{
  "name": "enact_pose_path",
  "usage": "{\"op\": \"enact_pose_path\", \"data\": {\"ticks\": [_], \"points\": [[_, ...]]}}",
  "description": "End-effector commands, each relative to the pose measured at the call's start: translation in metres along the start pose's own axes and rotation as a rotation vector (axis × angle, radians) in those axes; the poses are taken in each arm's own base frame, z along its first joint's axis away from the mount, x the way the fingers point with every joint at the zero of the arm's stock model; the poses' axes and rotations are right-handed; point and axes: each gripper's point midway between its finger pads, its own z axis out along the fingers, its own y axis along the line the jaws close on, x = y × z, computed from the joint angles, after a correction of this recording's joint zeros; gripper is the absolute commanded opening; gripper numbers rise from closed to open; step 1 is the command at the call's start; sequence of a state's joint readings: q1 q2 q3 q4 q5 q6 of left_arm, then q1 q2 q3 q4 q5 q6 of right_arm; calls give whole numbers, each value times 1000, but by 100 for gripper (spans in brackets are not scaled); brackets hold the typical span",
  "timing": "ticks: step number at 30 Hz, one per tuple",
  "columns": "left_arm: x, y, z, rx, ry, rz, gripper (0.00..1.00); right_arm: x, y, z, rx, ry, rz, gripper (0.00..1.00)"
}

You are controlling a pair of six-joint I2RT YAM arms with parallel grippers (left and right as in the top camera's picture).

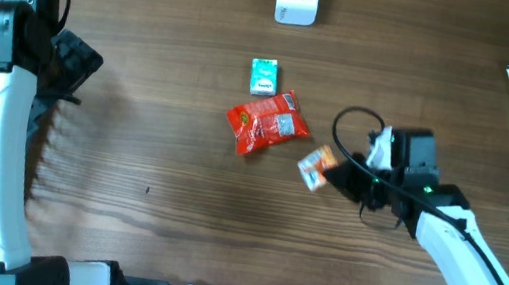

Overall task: Scan the item barcode
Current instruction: 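Grasp the small orange pack with the right gripper, then lift the orange pack to the scanner with the right gripper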

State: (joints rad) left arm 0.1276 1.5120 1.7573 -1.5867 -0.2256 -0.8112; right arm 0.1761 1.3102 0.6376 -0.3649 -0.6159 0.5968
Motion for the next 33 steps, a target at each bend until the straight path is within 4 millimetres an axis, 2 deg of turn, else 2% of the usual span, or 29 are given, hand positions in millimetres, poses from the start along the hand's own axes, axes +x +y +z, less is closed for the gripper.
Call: {"op": "enact_pose_path", "data": {"ticks": [1,3,6,11,14,17,20,22,25,27,29,33], "points": [[-2,1,0,-3,-2,-19,100,13,92,-24,-494,70,-493,4],[-2,1,0,-3,-2,-19,100,20,118,-42,-669,57,-667,4],[-2,1,0,-2,-2,-19,100,22,139,-59,-795,42,-770,4],[-2,1,0,-2,-2,-19,100,3,168,-78,-855,-19,-762,4],[-2,1,0,-2,-2,-19,100,-27,176,-82,-852,-71,-606,4],[-2,1,0,-2,-2,-19,100,-61,164,-71,-838,-71,-429,4],[-2,1,0,-3,-2,-19,100,-91,150,-47,-813,-29,-278,4],[-2,1,0,-2,-2,-19,100,-109,151,-35,-820,-2,-243,4],[-2,1,0,-3,-2,-19,100,-123,161,-35,-839,12,-282,4],[-2,1,0,-2,-2,-19,100,-123,170,-42,-860,17,-360,4],[-2,1,0,-3,-2,-19,100,-114,174,-46,-879,43,-437,4],[-2,1,0,-3,-2,-19,100,-77,177,-44,-927,162,-630,4]]}}
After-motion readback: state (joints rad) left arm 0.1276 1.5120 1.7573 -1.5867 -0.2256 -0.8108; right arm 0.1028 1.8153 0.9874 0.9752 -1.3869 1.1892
